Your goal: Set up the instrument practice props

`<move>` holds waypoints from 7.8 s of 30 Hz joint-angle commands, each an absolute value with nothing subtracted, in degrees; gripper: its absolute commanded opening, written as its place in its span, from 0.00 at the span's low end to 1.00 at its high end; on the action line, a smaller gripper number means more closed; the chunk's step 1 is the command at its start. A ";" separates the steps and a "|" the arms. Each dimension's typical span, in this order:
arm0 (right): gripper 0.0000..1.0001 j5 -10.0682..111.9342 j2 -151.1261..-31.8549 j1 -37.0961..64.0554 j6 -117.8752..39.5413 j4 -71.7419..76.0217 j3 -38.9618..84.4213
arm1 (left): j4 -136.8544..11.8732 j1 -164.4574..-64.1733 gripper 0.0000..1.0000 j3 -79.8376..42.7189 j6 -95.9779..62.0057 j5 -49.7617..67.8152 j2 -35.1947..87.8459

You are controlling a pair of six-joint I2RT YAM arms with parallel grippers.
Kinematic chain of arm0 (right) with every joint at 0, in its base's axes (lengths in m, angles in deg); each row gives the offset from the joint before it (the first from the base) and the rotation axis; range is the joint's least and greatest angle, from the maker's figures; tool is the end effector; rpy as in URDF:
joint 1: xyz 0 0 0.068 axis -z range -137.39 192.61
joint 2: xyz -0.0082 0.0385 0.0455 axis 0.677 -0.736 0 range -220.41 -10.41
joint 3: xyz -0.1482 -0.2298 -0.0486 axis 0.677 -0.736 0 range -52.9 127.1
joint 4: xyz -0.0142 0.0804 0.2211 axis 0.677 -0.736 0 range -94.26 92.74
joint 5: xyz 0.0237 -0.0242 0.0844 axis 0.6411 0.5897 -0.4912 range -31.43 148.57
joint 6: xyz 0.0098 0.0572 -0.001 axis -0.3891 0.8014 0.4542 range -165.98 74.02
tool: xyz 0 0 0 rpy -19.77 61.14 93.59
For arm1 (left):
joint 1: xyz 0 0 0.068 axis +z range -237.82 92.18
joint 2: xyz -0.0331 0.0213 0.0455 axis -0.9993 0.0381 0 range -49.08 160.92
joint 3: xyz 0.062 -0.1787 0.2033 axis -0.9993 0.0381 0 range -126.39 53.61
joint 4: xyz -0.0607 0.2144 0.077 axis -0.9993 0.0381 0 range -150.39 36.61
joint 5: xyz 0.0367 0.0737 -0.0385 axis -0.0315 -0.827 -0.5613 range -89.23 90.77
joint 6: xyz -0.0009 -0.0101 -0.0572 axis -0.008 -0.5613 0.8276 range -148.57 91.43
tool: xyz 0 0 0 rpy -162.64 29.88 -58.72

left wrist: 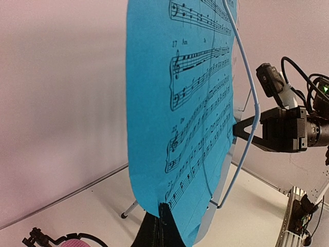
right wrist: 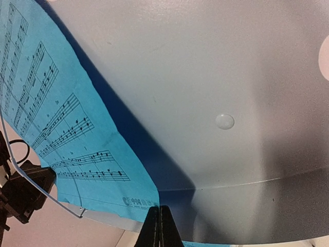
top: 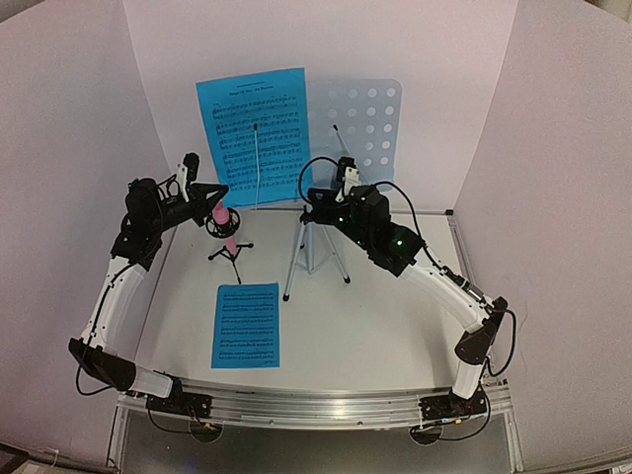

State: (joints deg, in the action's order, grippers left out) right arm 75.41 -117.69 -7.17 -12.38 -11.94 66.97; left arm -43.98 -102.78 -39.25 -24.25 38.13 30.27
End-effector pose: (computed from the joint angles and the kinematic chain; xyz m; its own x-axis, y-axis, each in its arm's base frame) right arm 0.2757 0.3074 0.4723 -0.3205 0.4413 -0.8382 -0.4401 0.7142 0.5443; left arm 0.2587 -0.0953 0.4816 -0.1082 -0.0329 -0.9936 0.7849 0.6105 -0.1057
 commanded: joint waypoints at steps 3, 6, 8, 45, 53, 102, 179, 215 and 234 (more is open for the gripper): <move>0.00 78.23 -117.33 -6.81 -12.78 -11.35 66.41 | -45.93 -102.87 0.00 -41.29 -25.40 37.63 31.43; 0.00 78.27 -117.15 -6.82 -12.87 -11.33 66.12 | -46.22 -102.85 0.00 -41.69 -25.40 37.54 31.70; 0.00 78.51 -116.91 -6.82 -12.74 -11.33 65.56 | -46.48 -102.88 0.00 -42.02 -25.43 37.25 31.79; 0.65 71.48 -112.19 -7.45 -16.30 -10.80 64.69 | -43.97 -102.74 0.65 -41.72 -30.93 35.74 22.94; 0.81 64.22 -106.90 -10.98 -18.17 -12.10 61.11 | -31.53 -101.75 0.81 -41.04 -33.30 31.70 12.93; 0.75 46.34 -147.87 -15.03 21.60 -6.27 43.80 | -38.72 -106.06 0.84 28.43 -105.31 12.15 25.83; 0.00 58.24 -121.46 -24.57 -27.58 -34.26 45.29 | -9.04 -105.96 1.00 7.71 -79.20 37.98 -3.95; 0.00 71.60 -101.76 -29.95 -58.11 -43.91 79.99 | -62.55 -113.93 1.00 -13.18 -13.45 55.65 11.85; 0.00 55.58 -104.68 -14.26 -51.76 -40.89 84.25 | -70.60 -121.22 0.26 -23.71 -9.10 53.49 19.24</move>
